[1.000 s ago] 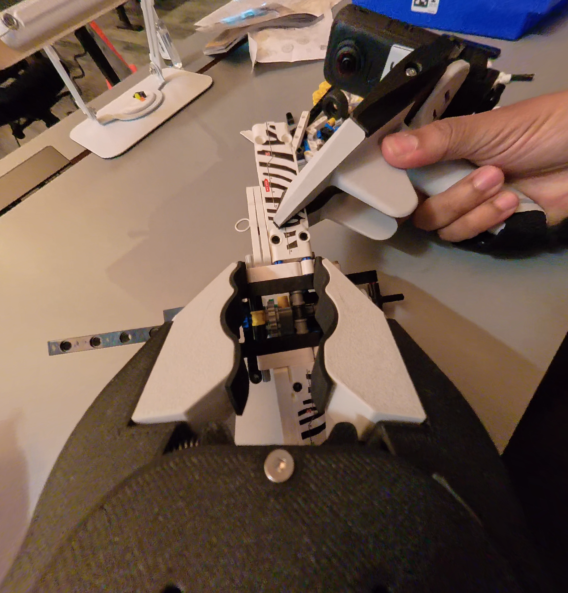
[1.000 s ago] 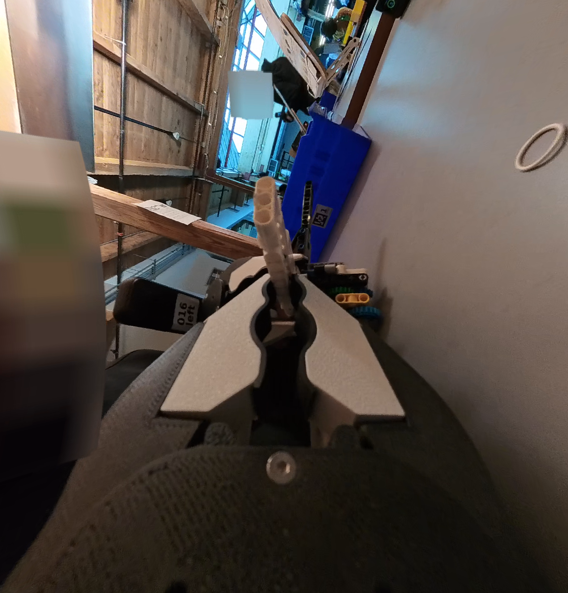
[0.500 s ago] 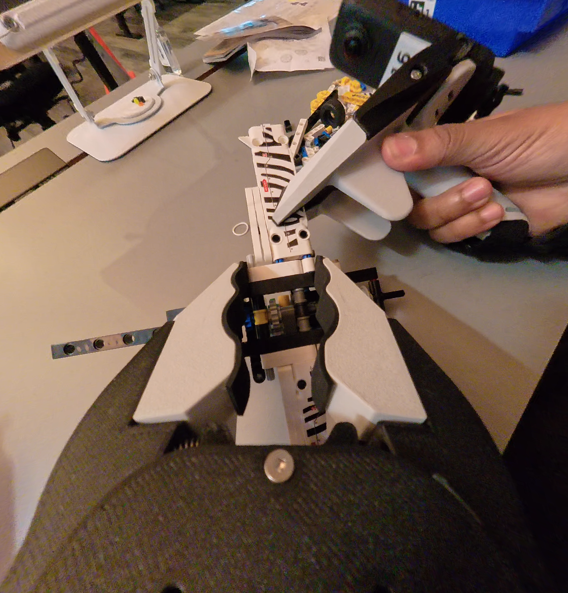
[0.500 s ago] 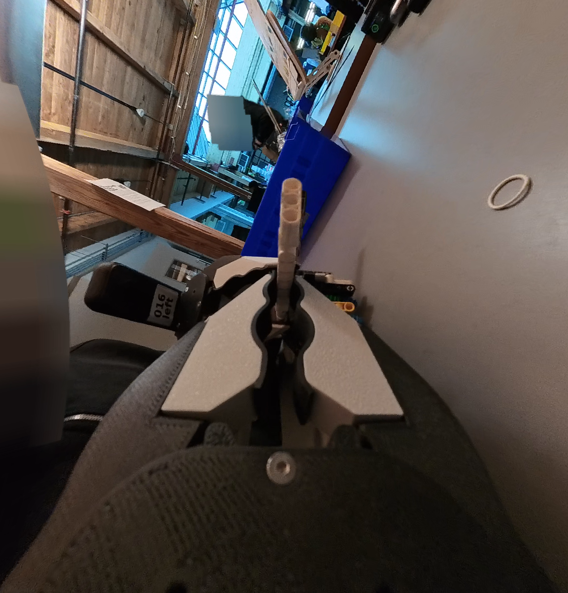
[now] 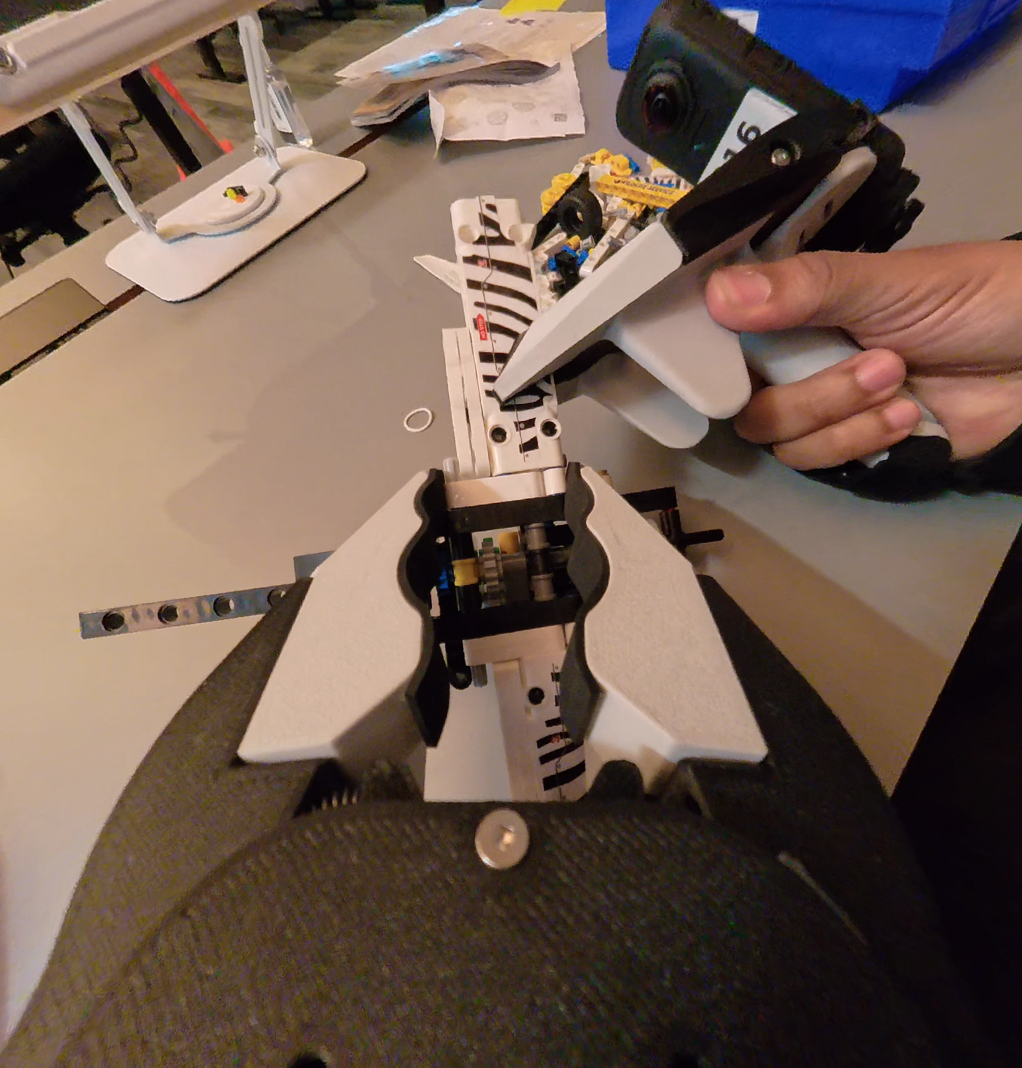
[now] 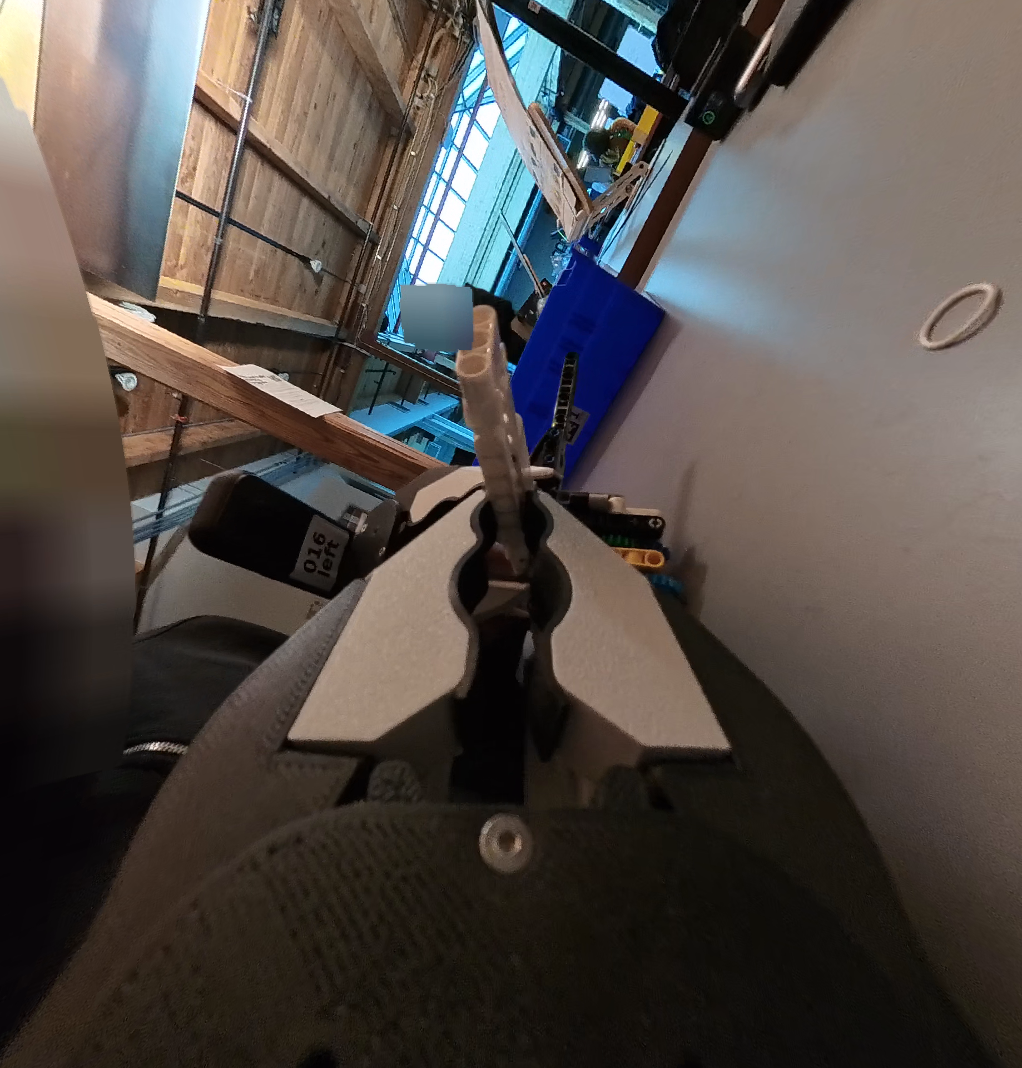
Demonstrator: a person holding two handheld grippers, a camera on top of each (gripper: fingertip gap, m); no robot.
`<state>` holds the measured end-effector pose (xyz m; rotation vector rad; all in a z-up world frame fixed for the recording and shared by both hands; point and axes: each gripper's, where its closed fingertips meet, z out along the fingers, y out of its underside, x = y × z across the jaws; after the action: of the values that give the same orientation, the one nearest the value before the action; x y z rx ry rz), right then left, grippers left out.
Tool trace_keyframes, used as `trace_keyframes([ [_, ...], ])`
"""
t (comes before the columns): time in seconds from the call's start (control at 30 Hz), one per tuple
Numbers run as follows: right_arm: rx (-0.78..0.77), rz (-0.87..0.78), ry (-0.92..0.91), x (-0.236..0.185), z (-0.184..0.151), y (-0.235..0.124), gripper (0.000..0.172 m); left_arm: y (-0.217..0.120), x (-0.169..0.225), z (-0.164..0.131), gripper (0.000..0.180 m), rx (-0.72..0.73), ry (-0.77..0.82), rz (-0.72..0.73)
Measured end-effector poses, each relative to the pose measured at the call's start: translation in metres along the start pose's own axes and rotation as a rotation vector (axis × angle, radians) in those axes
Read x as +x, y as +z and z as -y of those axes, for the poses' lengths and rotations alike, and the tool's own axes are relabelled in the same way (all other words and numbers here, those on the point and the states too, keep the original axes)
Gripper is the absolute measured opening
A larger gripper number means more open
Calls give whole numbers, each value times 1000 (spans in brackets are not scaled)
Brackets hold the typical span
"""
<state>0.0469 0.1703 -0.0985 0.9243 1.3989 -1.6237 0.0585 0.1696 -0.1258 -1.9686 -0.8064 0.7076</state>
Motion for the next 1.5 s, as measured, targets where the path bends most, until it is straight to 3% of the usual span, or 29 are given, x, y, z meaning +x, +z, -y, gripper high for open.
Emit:
trace_keyframes([
  [0.2,0,-3,-20,0,1,1,8,-1,0,0,46,-12,2,11],
  [0.37,10,-15,-213,-11,-1,5,8,-6,-1,5,46,-17,-4,15],
  [0.73,7,-20,-307,-15,0,6,8,-8,-3,7,46,-29,8,25],
  [0.83,-3,-81,-245,-4,-1,11,7,-7,-8,-1,46,-45,2,40],
  [0.97,-71,-210,-308,1,-5,15,8,-9,-7,-5,44,-47,-58,-12],
  [1.17,-40,-105,-172,-2,-3,14,37,-9,-8,-7,45,-45,-68,-33],
  [1.4,-80,-128,-185,4,-9,18,34,-5,-8,-6,47,-24,-54,-9],
  [1.47,-76,-158,-205,7,-7,19,10,-5,-9,-6,47,-20,-52,4],
  [1.5,-78,-160,-214,7,-6,19,9,-5,-10,-5,45,-16,-44,18],
])
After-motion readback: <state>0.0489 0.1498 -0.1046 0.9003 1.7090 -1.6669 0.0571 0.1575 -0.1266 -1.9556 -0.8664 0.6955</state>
